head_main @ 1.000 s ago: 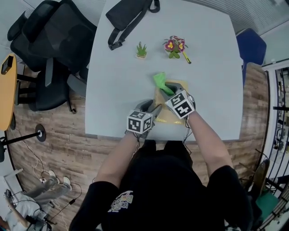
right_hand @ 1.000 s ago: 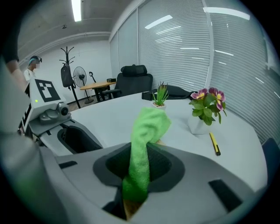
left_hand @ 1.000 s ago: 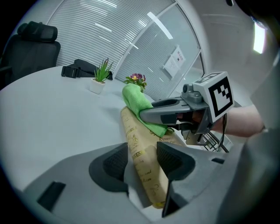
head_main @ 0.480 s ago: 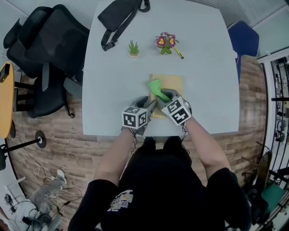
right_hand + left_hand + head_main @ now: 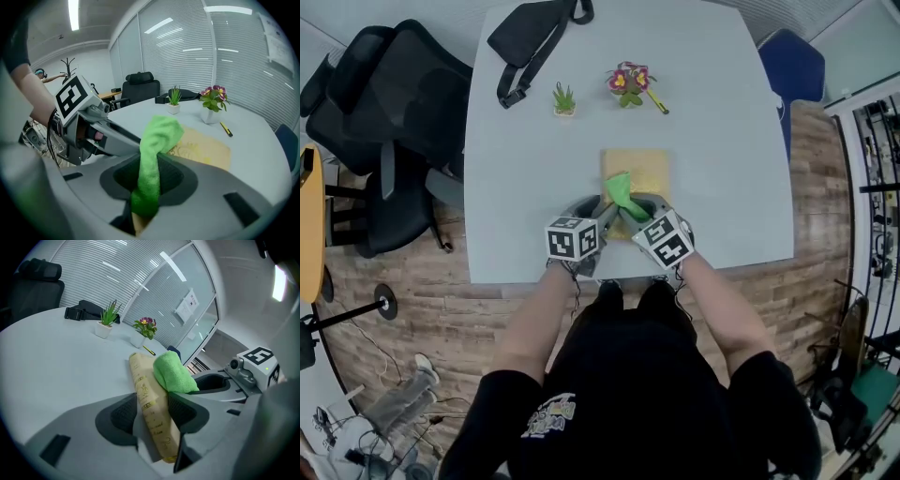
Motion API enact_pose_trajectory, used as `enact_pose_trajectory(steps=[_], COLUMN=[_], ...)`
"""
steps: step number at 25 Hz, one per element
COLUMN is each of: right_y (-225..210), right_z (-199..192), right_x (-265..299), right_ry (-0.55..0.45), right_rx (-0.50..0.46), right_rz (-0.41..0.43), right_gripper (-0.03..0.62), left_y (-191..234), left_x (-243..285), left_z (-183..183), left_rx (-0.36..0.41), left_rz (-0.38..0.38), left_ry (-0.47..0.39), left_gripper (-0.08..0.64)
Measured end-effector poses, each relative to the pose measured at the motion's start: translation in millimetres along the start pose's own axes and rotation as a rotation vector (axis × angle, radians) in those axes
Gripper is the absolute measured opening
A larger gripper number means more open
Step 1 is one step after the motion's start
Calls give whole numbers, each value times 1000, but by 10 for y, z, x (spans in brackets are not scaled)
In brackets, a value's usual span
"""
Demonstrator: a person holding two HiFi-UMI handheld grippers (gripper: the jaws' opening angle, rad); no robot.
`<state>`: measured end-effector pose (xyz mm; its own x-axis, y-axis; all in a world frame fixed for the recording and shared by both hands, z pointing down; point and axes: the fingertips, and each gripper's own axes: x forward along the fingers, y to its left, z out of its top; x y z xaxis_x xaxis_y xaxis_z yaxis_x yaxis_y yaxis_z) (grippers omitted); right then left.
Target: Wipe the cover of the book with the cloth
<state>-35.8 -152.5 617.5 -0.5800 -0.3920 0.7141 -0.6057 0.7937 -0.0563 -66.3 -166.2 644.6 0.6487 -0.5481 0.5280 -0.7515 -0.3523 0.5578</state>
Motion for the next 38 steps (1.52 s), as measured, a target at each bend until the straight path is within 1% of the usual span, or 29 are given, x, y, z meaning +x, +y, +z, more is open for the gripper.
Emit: enact_pose_trajectory(steps=[3,10,15,20,24,28,33,36,38], right_y=[51,237,399,569,665,697,697,680,661], right_z=[-46,-138,-229,-223,-248,-280,-273,-278,-287], right_x=[-36,-114,-145,-168,-196,-218,-255,-273,-297], right_ry=[2,9,36,39,47,34,1,-23,-39], right_rx=[17,16,-33,-86,-105,-75,11,48,73], right_rz=[2,30,60,99,127,150,175,168,155], right_gripper=[97,97,95,95,95,95,97,97,97], left_y=[3,-1,13,25,22,21,31,50,35], left_x=[6,-12,-4,-5,-8,-12,-36,-113,-202], left_z=[-2,-3,1,-3,-3,-5,9,57,142], left_rx=[-4,-5,-9,-13,-13,-22,-41,-38,-12], left_rz=[-3,-1,-1,-3,-2,-12,-26,-28,-30], left_ry=[4,-4,-3,-1,0,4,4,-22,-53], left_gripper=[210,210,209,209,207,209,207,206,206])
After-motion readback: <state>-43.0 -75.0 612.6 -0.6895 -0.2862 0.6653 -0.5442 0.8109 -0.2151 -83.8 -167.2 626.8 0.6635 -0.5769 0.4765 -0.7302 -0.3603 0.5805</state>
